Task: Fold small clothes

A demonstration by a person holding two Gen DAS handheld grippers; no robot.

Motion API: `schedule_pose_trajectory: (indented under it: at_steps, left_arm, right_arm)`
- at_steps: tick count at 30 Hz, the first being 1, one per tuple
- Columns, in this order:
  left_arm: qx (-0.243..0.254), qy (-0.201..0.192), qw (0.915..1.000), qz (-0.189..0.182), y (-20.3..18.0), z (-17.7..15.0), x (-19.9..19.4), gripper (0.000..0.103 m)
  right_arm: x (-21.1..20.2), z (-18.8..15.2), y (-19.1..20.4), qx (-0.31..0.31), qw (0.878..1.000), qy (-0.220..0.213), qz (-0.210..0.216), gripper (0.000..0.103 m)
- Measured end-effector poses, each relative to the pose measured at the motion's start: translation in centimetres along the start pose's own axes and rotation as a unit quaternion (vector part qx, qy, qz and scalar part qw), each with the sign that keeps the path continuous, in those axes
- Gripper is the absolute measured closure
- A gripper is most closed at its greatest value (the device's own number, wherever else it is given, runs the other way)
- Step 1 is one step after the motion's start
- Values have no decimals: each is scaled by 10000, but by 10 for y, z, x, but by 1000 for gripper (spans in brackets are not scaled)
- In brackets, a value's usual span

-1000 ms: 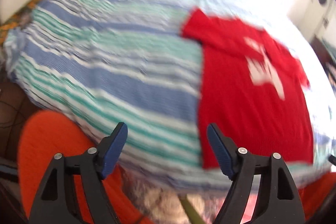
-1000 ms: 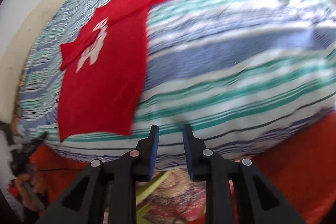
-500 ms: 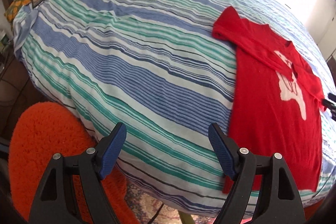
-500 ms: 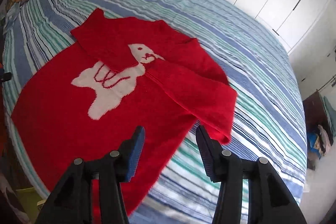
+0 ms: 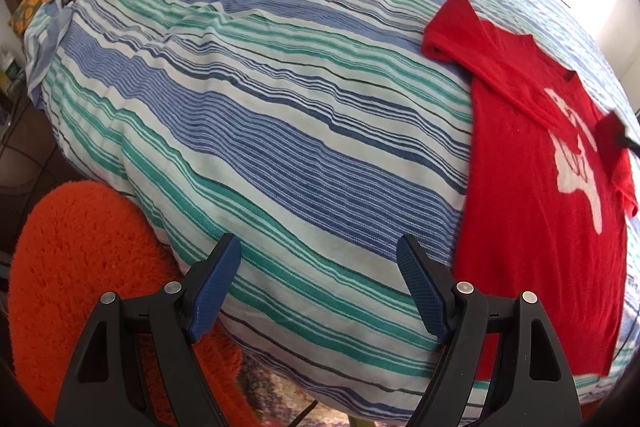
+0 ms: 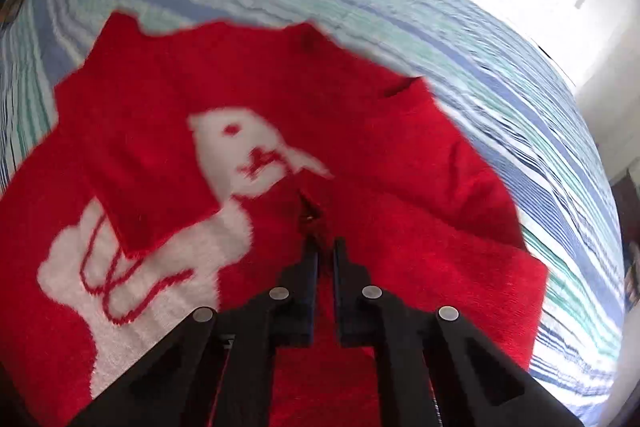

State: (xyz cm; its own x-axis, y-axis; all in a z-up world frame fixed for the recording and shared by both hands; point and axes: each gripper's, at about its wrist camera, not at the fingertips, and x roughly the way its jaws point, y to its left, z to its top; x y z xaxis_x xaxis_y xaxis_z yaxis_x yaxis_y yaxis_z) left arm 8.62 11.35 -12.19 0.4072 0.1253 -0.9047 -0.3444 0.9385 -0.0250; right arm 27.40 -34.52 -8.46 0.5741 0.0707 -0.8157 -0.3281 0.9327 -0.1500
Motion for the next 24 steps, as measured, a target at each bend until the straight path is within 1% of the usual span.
schedule_pose_trajectory:
  at_steps: [1,2,4,5,6,7,9,11,13,14,17,19,20,22,24]
  left_arm:
    - [16,-5,10000,18,0,-1,0,21]
    - [20,-5,10000,25,-1,-2,0,21]
    - [11,-15,10000,36,-1,-3,0,21]
    - [11,-24,10000,49,-2,-3,0,21]
    - [16,-30,10000,71,-3,-4,0,21]
    - [32,-36,9999,108,-4,-4,1,21]
    - [74,-40,9998,180,-7,-5,1,21]
    - [121,-37,9996,241,-10,-6,2,21]
    - [179,-41,9994,299,-13,-8,1,21]
    - [207,-43,9992,327,-14,-9,1,21]
    - [269,-39,9987,438,-16,-11,0,21]
    - [273,-21,9985,485,-16,-11,0,21]
    - [262,-10,9984,493,-15,-12,0,21]
    - [240,20,9984,517,-16,-12,2,21]
    - [288,50,9980,567,-17,-13,5,21]
  right_arm:
    - [-19,-5,-35,533,9983,-219,-41,97]
    - [-35,-13,-64,941,9948,-371,-86,97]
    - [-68,-38,-128,1745,9823,-618,-272,97]
    - [-86,-60,-168,2225,9716,-712,-390,97]
    - [-97,-77,-194,2527,9636,-741,-466,97]
    - [-108,-103,-228,2933,9514,-722,-595,97]
    - [-116,-147,-270,3453,9333,-600,-786,97]
    - [-116,-199,-303,4031,9103,-430,-834,97]
    - [-109,-235,-320,4453,8914,-302,-791,97]
    - [-106,-249,-325,4572,8852,-281,-816,97]
    - [-106,-266,-325,4661,8798,-451,-823,97]
    - [-114,-267,-322,4706,8744,-607,-1009,97]
    - [-124,-270,-318,4781,8668,-715,-1226,97]
    - [-140,-285,-308,5053,8449,-833,-1546,97]
    - [-134,-302,-303,5250,8338,-648,-1577,97]
